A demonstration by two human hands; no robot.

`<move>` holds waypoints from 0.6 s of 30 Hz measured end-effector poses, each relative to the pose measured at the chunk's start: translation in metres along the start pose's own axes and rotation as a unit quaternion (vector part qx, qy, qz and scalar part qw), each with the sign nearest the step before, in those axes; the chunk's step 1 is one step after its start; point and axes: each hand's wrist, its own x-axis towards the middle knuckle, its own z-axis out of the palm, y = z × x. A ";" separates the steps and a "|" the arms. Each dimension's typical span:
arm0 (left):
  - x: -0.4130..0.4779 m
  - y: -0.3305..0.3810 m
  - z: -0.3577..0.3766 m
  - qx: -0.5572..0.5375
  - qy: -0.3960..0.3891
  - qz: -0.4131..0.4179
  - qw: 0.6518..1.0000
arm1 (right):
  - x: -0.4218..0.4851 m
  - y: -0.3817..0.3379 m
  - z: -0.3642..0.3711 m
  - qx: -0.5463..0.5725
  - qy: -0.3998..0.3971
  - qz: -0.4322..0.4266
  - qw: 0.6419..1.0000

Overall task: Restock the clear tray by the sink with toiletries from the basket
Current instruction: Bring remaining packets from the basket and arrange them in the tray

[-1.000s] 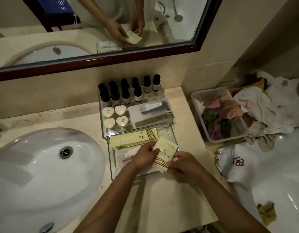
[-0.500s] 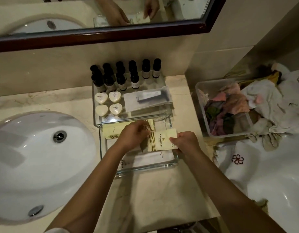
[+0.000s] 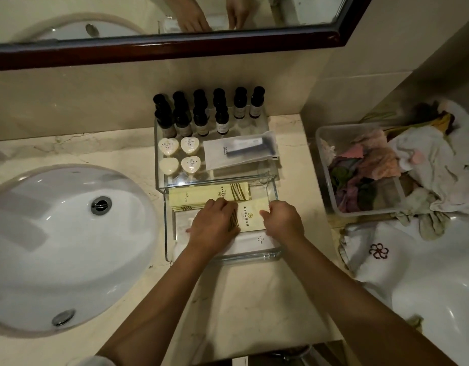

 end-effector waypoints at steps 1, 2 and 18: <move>0.000 -0.001 0.001 0.007 0.002 0.005 1.000 | 0.000 -0.001 -0.001 -0.024 -0.006 -0.002 1.000; -0.001 -0.002 0.002 0.013 0.003 0.010 1.000 | 0.000 -0.001 -0.002 -0.042 -0.013 -0.003 0.999; -0.002 0.008 -0.001 0.054 -0.009 0.020 0.998 | -0.011 0.007 -0.008 -0.287 -0.012 -0.079 0.955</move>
